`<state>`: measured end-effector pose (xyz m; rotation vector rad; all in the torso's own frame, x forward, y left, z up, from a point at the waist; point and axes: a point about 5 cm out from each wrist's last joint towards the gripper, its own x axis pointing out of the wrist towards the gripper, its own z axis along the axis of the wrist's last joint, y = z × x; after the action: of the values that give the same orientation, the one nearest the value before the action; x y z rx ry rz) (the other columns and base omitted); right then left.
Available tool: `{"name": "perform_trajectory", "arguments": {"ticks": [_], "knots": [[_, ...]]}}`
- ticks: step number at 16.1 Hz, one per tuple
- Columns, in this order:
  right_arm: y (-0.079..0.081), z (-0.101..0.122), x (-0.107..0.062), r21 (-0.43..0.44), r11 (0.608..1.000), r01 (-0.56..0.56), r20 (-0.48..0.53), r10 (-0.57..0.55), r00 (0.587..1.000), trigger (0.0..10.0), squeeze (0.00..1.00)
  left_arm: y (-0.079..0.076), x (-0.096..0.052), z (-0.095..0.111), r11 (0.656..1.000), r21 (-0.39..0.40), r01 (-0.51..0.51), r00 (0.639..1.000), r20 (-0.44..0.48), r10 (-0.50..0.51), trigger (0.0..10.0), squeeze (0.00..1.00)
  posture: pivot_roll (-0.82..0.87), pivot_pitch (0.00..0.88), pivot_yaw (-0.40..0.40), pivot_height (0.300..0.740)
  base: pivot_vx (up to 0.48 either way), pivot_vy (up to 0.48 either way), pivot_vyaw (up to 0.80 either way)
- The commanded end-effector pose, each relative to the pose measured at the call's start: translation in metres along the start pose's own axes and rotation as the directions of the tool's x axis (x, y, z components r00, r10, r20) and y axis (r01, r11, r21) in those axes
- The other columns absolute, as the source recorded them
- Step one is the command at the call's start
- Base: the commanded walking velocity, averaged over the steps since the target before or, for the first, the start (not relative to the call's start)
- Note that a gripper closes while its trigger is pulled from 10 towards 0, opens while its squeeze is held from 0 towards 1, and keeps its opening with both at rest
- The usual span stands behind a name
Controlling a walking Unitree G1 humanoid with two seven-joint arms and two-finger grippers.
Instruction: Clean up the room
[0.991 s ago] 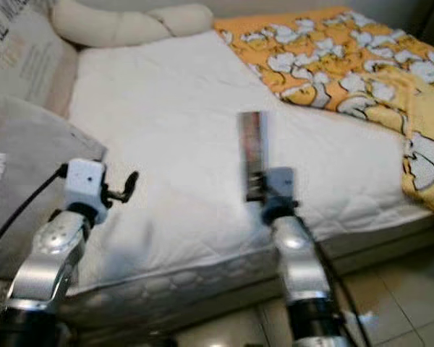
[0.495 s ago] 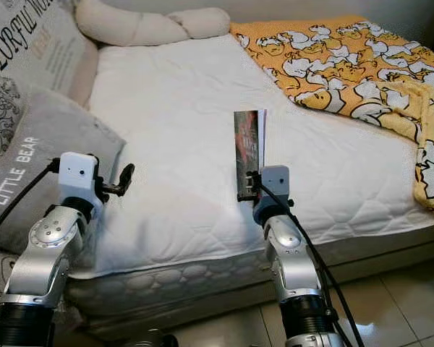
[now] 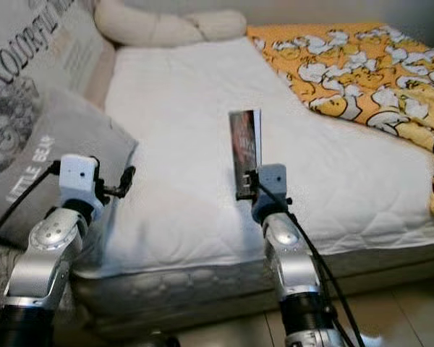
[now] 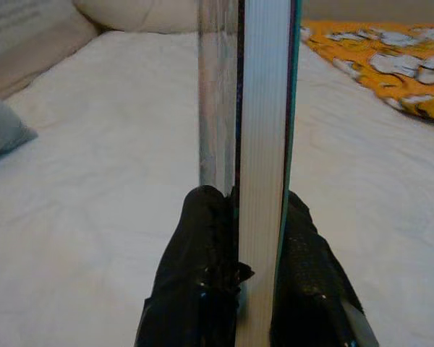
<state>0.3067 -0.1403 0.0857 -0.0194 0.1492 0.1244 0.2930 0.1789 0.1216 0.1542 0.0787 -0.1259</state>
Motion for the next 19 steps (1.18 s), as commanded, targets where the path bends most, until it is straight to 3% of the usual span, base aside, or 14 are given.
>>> {"name": "perform_trajectory", "arguments": {"ticks": [1,4,9,15,17,19], "knots": [[-0.004,0.008,0.002,0.005,1.0,0.019,0.029,-0.019,0.999,10.0,0.0,0.0,0.001,0.004,1.0,0.0,0.008,1.0,0.011,-0.008,10.0,0.0,-0.02,0.0,0.043,0.74,0.255,0.0,0.0],[-0.003,0.008,0.003,-0.024,1.0,-0.005,0.026,0.006,1.0,10.0,0.0,0.001,0.002,0.004,1.0,0.002,0.009,1.0,0.011,-0.009,10.0,0.0,-0.02,0.0,0.042,0.74,0.251,0.0,0.0],[0.004,0.008,0.003,-0.042,0.998,-0.048,0.027,0.049,0.998,10.0,0.0,0.001,0.002,0.004,1.0,-0.003,0.011,1.0,0.01,-0.011,10.0,0.0,-0.02,0.0,0.041,0.74,0.272,0.0,0.74],[0.013,0.008,0.0,-0.031,0.985,-0.172,0.007,0.172,0.985,10.0,0.0,0.001,0.0,0.004,1.0,0.0,-0.001,1.0,0.011,0.001,10.0,0.0,-0.01,0.0,0.035,0.74,0.234,0.0,0.0],[0.024,0.01,-0.004,0.046,0.958,-0.282,-0.005,0.283,0.959,10.0,0.0,-0.002,-0.002,0.004,0.998,0.038,0.047,0.999,0.0,-0.047,10.0,0.0,-0.01,0.0,0.032,0.74,0.0,0.0,0.0],[0.026,0.012,-0.002,0.101,0.944,-0.315,-0.014,0.318,0.948,10.0,0.0,-0.005,-0.005,0.004,0.993,0.056,0.101,0.995,-0.009,-0.101,10.0,0.0,-0.01,0.0,0.033,0.74,0.0,0.0,0.0]]}}
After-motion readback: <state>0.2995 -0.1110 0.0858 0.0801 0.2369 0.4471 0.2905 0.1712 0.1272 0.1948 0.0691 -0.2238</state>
